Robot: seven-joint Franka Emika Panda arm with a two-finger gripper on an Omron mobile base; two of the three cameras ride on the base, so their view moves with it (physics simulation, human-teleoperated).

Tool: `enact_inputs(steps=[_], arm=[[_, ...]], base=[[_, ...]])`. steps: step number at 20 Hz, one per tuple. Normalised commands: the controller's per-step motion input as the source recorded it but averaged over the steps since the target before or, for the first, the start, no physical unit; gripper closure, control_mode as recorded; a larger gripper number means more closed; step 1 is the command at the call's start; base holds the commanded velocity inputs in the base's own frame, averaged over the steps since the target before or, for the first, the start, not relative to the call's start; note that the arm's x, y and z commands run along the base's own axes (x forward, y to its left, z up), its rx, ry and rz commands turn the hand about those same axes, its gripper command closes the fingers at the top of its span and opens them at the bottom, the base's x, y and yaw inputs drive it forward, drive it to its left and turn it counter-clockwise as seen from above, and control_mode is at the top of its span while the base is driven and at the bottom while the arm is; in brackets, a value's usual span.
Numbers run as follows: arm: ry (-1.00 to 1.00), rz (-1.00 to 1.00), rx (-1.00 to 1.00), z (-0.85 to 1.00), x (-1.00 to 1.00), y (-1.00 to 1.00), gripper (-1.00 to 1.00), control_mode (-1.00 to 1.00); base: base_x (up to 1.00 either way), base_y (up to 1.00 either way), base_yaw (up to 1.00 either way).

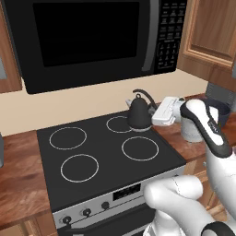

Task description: Pick the kettle from the cabinet and place it on a stove burner. Then pick the pot from the counter and place it on another stove burner. Finally, turn both burners on.

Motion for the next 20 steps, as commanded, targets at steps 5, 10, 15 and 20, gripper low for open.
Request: enact_inputs(steps=[5,10,15,20], arm=[[-0.01,0.0,0.0,-0.15,0.34,0.0,1.0,-1.0],[-0.05,0.0,0.0,-0.18,0.16,0.0,1.0,-1.0],[-0.07,0.0,0.0,-0.17,0.1,-0.01,1.0,-1.0],[-0.03,0.0,0.0,-0.16,0.12,-0.01,1.0,-1.0]], base=[[0.0,0.0,0.0],[0.0,0.0,0.0],[0.0,0.0,0.0],[0.0,0.0,0.0]])
